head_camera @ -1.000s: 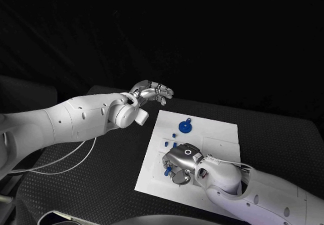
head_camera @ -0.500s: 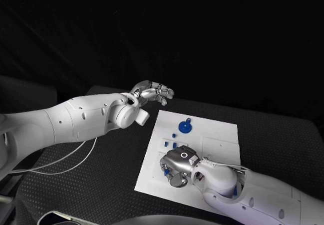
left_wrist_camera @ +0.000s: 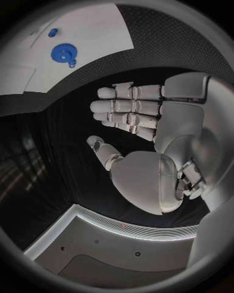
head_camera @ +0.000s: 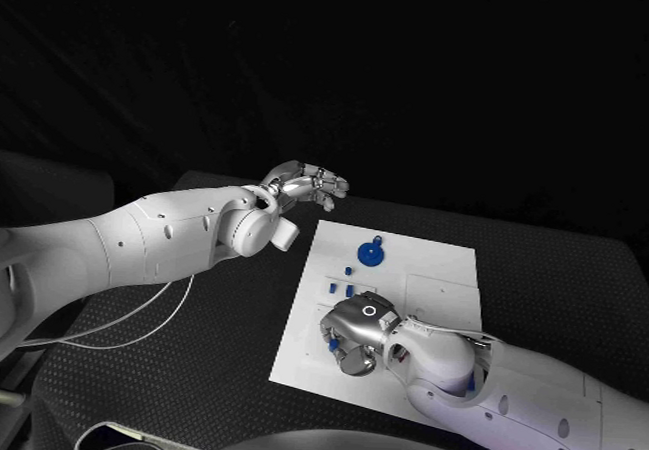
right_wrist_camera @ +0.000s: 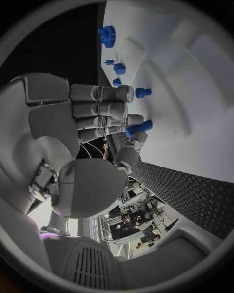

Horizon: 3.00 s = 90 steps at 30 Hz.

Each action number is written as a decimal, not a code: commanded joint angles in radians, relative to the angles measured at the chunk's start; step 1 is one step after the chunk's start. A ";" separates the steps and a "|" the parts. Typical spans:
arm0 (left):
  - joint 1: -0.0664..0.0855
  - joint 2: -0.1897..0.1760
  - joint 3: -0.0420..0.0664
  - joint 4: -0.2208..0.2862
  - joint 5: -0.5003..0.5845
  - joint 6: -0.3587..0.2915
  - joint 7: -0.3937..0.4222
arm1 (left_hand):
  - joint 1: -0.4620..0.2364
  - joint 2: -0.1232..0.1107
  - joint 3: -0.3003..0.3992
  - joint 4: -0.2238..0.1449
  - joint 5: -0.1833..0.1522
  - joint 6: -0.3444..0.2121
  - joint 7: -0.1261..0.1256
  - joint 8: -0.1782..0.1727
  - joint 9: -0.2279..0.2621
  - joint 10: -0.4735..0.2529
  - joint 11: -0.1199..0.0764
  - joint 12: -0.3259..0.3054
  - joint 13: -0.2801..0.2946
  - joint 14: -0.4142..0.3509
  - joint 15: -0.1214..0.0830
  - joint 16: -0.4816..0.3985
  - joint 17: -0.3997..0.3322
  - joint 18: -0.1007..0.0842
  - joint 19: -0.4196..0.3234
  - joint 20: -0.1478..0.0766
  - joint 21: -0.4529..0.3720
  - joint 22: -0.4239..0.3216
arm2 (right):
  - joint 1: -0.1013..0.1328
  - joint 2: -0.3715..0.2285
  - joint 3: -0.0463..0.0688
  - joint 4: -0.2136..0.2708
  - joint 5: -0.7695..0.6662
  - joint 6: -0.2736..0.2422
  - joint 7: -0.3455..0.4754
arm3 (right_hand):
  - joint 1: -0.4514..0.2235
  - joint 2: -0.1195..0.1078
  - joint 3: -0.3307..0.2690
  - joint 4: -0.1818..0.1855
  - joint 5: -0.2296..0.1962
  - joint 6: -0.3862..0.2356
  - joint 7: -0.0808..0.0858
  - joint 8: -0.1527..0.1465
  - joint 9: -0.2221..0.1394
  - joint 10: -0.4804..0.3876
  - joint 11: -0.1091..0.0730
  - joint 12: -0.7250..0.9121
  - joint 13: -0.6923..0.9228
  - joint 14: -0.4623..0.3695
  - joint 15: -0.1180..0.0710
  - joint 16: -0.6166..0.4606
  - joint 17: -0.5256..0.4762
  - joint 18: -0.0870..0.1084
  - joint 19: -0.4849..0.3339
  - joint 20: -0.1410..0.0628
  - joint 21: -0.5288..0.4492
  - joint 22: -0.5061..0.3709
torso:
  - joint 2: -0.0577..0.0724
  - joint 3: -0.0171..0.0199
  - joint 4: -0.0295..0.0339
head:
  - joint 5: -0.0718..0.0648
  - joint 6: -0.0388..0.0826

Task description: Assemble the parts on the task board

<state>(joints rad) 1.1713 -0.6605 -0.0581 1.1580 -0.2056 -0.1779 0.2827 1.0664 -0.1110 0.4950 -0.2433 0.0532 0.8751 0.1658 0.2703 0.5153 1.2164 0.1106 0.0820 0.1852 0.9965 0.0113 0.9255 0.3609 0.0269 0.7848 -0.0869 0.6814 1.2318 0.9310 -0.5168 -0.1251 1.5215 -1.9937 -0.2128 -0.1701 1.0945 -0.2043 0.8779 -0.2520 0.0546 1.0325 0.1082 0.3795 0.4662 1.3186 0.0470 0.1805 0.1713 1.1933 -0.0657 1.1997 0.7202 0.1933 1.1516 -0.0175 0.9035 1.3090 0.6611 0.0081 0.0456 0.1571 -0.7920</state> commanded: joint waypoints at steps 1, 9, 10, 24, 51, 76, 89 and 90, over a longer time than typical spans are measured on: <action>0.001 0.000 0.001 0.002 0.006 0.014 0.005 | -0.001 0.010 0.001 0.002 0.003 -0.006 0.002 0.004 -0.001 -0.007 0.002 -0.002 -0.001 0.008 0.001 -0.004 0.001 0.010 0.010 0.000 -0.007 0.002 | -0.009 -0.005 -0.008 -0.002 0.037 0.007 0.020 | -0.005 -0.021 -0.004 0.007 0.005 -0.009 0.004 -0.007 -0.005 -0.011 0.002 -0.007 -0.002 -0.007 0.004 -0.005 -0.002 0.068 -0.006 0.001 -0.005 0.013 | 0.000 0.0002 -0.0005 | 0.000 0.000; 0.001 -0.001 0.001 0.002 0.006 0.014 0.004 | -0.002 0.009 0.000 0.003 0.003 -0.006 0.002 0.004 -0.001 -0.008 0.002 -0.002 -0.002 0.008 0.001 -0.004 0.002 0.010 0.010 0.000 -0.007 0.002 | -0.009 -0.018 -0.008 0.012 0.046 -0.099 0.002 | -0.075 -0.095 -0.145 -0.023 -0.001 -0.147 0.064 -0.082 -0.041 -0.161 0.061 -0.093 -0.044 -0.032 0.061 -0.010 -0.001 0.068 -0.037 0.009 -0.014 0.017 | 0.000 0.0013 -0.0007 | -0.001 0.001; 0.001 0.000 0.001 0.001 0.006 0.014 0.004 | -0.002 0.009 0.000 0.003 0.003 -0.007 0.002 0.004 -0.002 -0.008 0.002 -0.003 -0.002 0.008 0.001 -0.005 0.002 0.010 0.010 0.000 -0.007 0.002 | -0.009 -0.023 -0.008 0.019 0.046 -0.116 -0.002 | -0.080 -0.096 -0.161 -0.031 -0.001 -0.158 0.066 -0.087 -0.043 -0.175 0.066 -0.100 -0.049 -0.037 0.065 -0.010 0.000 0.068 -0.042 0.011 -0.016 0.017 | 0.000 0.0016 -0.0008 | -0.001 0.002; 0.001 -0.002 0.001 -0.002 0.006 0.014 0.004 | 0.000 0.008 0.001 0.001 0.003 -0.008 0.002 0.004 -0.002 -0.009 0.002 -0.003 -0.002 0.006 0.001 -0.007 0.003 0.010 0.009 0.000 -0.009 0.003 | 0.026 -0.108 0.044 0.118 0.099 -0.213 -0.007 | -0.090 -0.099 -0.258 -0.038 -0.001 -0.187 0.060 -0.090 -0.045 -0.210 0.069 -0.109 -0.069 -0.048 0.068 0.002 0.005 0.068 -0.056 0.011 -0.014 0.018 | -0.001 0.0024 -0.0022 | -0.017 0.017; -0.002 0.000 0.000 -0.012 0.006 0.017 0.001 | -0.005 0.008 -0.001 0.005 0.003 -0.006 0.002 0.006 -0.002 -0.007 0.002 -0.001 -0.001 0.007 0.001 -0.008 0.006 0.009 0.010 0.001 -0.010 0.005 | 0.175 -0.430 0.038 0.141 0.855 0.404 -0.248 | -0.233 -0.016 -0.170 0.187 -0.006 -0.120 -0.002 -0.009 0.162 -0.255 -0.053 0.919 0.708 0.045 -0.049 0.113 0.112 0.068 0.056 -0.043 0.060 0.021 | -0.004 0.0024 -0.0116 | -0.121 0.046; -0.021 0.003 0.000 -0.017 0.006 0.021 0.001 | -0.009 0.009 -0.002 0.009 0.003 -0.006 0.002 0.006 -0.002 -0.008 0.002 -0.001 -0.001 0.007 0.001 -0.009 0.008 0.009 0.010 0.001 -0.011 0.007 | 0.167 -0.440 -0.055 0.178 0.907 0.237 -0.417 | -0.388 -0.018 -0.180 0.189 -0.006 -0.106 -0.009 -0.035 0.194 -0.206 -0.060 0.984 0.772 0.065 -0.055 0.137 0.187 0.068 0.070 -0.049 0.105 0.016 | -0.010 0.0007 -0.0150 | -0.153 0.041; -0.021 0.001 0.000 -0.016 0.006 0.023 -0.001 | -0.014 0.010 -0.003 0.013 0.003 -0.007 0.002 0.006 -0.003 -0.009 0.002 -0.001 -0.001 0.006 0.002 -0.011 0.009 0.009 0.009 0.001 -0.012 0.008 | 0.129 -0.380 -0.058 0.132 0.893 0.235 -0.405 | -0.415 -0.049 -0.166 0.201 -0.005 -0.117 -0.003 -0.056 0.186 -0.208 -0.055 0.979 0.778 0.067 -0.050 0.130 0.196 0.068 0.070 -0.049 0.106 0.014 | -0.010 0.0000 -0.0152 | -0.145 0.034; -0.021 0.000 0.000 -0.016 0.006 0.023 -0.001 | -0.014 0.010 -0.003 0.013 0.003 -0.007 0.002 0.006 -0.003 -0.009 0.002 -0.001 -0.001 0.006 0.002 -0.011 0.009 0.009 0.009 0.001 -0.012 0.008 | 0.127 -0.376 -0.058 0.132 0.893 0.235 -0.404 | -0.415 -0.050 -0.165 0.201 -0.005 -0.117 -0.003 -0.057 0.186 -0.208 -0.055 0.979 0.778 0.067 -0.050 0.130 0.197 0.068 0.070 -0.049 0.106 0.014 | -0.011 -0.0002 -0.0156 | -0.145 0.033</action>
<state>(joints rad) 1.1499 -0.6611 -0.0588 1.1392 -0.2052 -0.1694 0.2761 1.0579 -0.1025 0.4925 -0.2351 0.0533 0.8751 0.1657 0.2702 0.5142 1.2130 0.1138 0.0820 0.1847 0.9963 0.0114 0.9216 0.3692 0.0153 0.7882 -0.0836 0.6734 1.2392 1.0680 -0.8978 -0.1772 1.6578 -1.0892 0.0325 -0.5724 0.6846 -0.2475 0.7081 -0.0497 0.0543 0.9138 0.1014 0.3329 0.6633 1.1356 -0.0070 1.1616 0.9479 1.2579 -0.1160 1.3334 0.9155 0.2157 1.2134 -0.0540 1.0026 1.3089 0.6510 0.0079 0.0310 0.0113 -0.7572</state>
